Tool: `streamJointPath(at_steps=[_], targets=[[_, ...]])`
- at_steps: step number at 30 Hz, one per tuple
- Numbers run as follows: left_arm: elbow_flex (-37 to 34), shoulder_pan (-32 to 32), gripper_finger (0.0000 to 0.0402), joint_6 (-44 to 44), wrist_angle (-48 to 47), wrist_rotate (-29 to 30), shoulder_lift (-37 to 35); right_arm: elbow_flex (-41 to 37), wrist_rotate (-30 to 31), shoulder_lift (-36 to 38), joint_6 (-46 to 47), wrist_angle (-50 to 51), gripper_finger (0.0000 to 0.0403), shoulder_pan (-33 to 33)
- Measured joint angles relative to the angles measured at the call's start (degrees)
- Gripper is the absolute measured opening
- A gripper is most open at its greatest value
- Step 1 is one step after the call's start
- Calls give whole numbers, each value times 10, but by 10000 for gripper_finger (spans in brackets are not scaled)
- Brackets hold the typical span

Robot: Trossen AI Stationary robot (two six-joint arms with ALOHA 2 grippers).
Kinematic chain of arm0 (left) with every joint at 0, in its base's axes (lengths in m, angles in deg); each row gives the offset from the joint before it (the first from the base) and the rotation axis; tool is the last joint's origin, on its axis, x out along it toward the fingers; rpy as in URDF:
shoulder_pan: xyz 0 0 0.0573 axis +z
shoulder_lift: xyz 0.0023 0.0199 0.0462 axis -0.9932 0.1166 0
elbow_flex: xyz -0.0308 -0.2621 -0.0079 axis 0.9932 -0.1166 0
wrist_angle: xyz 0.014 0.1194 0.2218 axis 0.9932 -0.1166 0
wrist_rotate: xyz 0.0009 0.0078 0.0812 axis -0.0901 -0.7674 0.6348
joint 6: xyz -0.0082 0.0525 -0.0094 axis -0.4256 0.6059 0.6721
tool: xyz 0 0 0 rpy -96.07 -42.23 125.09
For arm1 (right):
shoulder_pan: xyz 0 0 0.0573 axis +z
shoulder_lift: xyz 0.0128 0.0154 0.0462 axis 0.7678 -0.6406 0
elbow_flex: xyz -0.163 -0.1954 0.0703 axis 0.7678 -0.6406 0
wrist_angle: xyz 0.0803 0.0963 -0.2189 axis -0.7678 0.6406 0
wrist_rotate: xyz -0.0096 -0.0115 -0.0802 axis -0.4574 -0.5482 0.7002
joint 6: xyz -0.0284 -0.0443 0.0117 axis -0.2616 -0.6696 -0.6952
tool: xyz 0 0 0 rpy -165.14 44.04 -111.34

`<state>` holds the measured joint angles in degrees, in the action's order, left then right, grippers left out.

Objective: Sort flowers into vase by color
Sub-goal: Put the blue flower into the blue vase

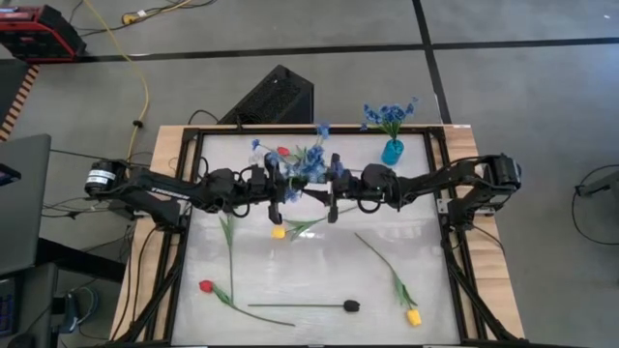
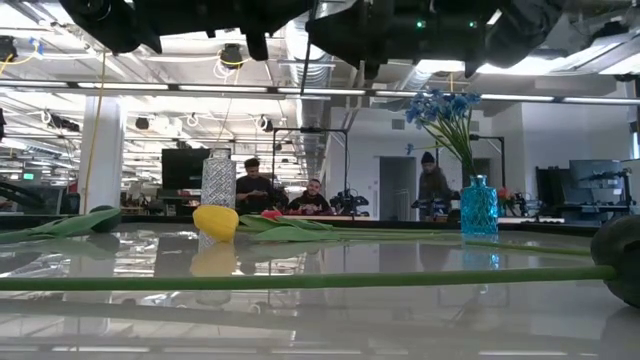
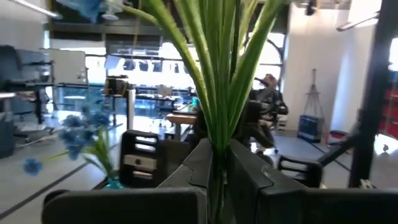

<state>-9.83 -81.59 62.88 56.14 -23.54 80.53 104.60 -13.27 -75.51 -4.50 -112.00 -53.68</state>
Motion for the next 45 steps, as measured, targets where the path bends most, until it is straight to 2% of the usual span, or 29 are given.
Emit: streamJointPath(at_steps=[3,6,8,13,19,21,25,29,32,36,40,45], targets=[[0,1,22,11,-1,11,0,0,-1,0,2,3,92,-6],[0,-1,49,32,-5,14,1,0,-4,0,-2,6,29,-10],[0,-2,75,40,-16,20,2,0,-7,2,-7,19,17,-12],[0,-2,149,62,-63,70,-26,-9,-8,59,-1,116,18,-34],[0,-2,220,60,-209,141,-94,-96,-8,183,26,130,17,-77],[1,-1,233,54,-242,143,-108,-128,-14,220,37,132,17,-92],[0,-1,241,50,-291,126,-111,-172,-46,281,66,186,17,-100],[0,-2,240,50,-334,123,-108,-186,-52,331,91,237,17,-79],[0,-1,241,49,-348,123,-104,-180,-52,362,127,340,21,-70],[0,-1,241,47,-357,123,-104,-152,-46,392,162,482,57,-71],[0,-1,240,54,-362,123,-103,-120,-42,387,174,625,83,-65],[0,-3,240,50,-375,118,-79,-93,-28,340,192,752,111,-54]])
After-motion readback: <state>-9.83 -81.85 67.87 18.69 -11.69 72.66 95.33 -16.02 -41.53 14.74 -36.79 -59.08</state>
